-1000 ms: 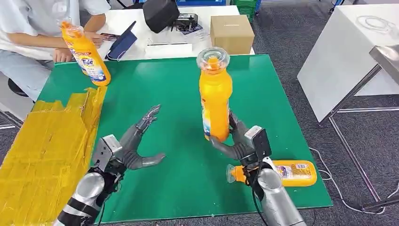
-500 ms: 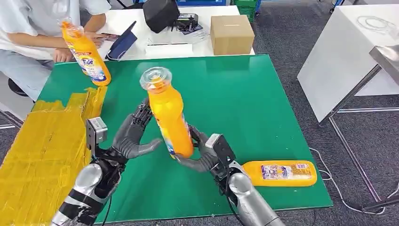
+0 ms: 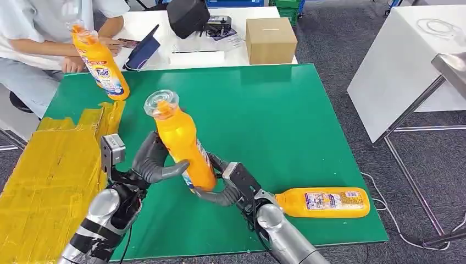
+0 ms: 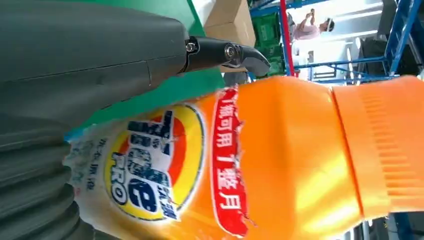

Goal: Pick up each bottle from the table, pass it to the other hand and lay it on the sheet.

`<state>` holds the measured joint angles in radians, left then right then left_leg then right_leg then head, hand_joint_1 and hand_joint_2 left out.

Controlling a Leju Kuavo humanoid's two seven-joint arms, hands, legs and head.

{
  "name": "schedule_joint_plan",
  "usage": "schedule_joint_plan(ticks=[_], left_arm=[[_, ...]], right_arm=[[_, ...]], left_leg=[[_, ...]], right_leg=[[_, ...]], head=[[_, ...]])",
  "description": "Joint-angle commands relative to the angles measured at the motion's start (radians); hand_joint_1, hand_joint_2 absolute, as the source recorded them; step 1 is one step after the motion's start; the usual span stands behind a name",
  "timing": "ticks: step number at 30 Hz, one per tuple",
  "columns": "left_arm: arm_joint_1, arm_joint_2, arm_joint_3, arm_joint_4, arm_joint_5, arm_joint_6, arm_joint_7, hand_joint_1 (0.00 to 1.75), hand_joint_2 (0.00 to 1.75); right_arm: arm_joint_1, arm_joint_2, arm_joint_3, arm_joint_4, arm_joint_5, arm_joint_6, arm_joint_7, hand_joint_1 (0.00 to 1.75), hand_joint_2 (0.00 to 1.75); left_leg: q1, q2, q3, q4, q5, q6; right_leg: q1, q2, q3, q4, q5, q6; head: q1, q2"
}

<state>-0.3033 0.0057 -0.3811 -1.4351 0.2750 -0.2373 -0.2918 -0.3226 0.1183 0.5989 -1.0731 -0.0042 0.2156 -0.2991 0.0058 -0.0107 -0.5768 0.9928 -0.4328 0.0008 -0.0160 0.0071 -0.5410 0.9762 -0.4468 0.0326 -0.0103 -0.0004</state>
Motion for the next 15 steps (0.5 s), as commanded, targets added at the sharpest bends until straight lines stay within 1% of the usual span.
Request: schedule_joint_plan(ticks=[1,7,8,12,13,14,15], left_arm=[[-0.043,0.000,-0.030,0.073,-0.006,0.005,0.001,0.00,1.75],[-0.037,0.001,-0.033,0.068,-0.009,0.007,-0.001,0.00,1.75],[-0.036,0.001,-0.033,0.068,-0.010,0.007,-0.001,0.00,1.75],[-0.035,0.002,-0.042,0.074,-0.032,0.019,-0.009,0.00,1.75],[-0.036,0.001,-0.043,0.077,-0.039,0.024,-0.012,0.03,1.75],[-0.036,0.000,-0.042,0.080,-0.050,0.033,-0.017,0.86,1.75],[-0.036,0.000,-0.042,0.080,-0.050,0.033,-0.017,0.86,1.75]], right_arm=[[-0.065,-0.013,0.039,0.106,0.010,-0.015,-0.004,1.75,1.75],[-0.066,-0.012,0.036,0.120,0.009,-0.018,-0.007,1.75,1.75],[-0.067,-0.014,0.035,0.121,0.009,-0.018,-0.007,1.75,1.75],[-0.064,-0.011,0.023,0.120,0.014,-0.030,-0.007,1.75,1.75],[-0.064,-0.011,0.023,0.118,0.016,-0.032,-0.007,1.75,1.75],[-0.063,-0.010,0.022,0.116,0.017,-0.033,-0.007,1.75,1.75],[-0.063,-0.010,0.022,0.116,0.017,-0.033,-0.007,1.75,1.75]], left_leg=[[0.001,0.000,0.003,0.000,-0.001,0.000],[0.000,0.000,0.001,0.000,0.000,0.000],[0.001,0.000,0.003,0.000,-0.001,0.000],[0.001,0.000,0.002,0.000,-0.001,0.000],[0.000,0.000,0.002,0.000,0.000,0.000],[0.001,0.000,0.003,0.000,-0.001,0.000],[0.001,0.000,0.002,0.000,-0.001,0.000]], right_leg=[[0.002,-0.002,0.004,-0.002,-0.001,-0.001],[0.000,-0.001,0.001,0.000,0.000,-0.001],[0.001,-0.001,0.004,-0.001,-0.001,-0.001],[0.001,-0.001,0.003,-0.001,0.000,-0.001],[0.001,-0.001,0.002,-0.001,0.000,-0.001],[0.001,-0.001,0.003,-0.001,-0.001,-0.001],[0.001,-0.001,0.002,-0.001,0.000,-0.001]], head=[[0.000,0.000],[0.000,0.000],[0.000,0.000],[0.000,0.000],[0.000,0.000],[0.000,0.000],[0.000,0.000]])
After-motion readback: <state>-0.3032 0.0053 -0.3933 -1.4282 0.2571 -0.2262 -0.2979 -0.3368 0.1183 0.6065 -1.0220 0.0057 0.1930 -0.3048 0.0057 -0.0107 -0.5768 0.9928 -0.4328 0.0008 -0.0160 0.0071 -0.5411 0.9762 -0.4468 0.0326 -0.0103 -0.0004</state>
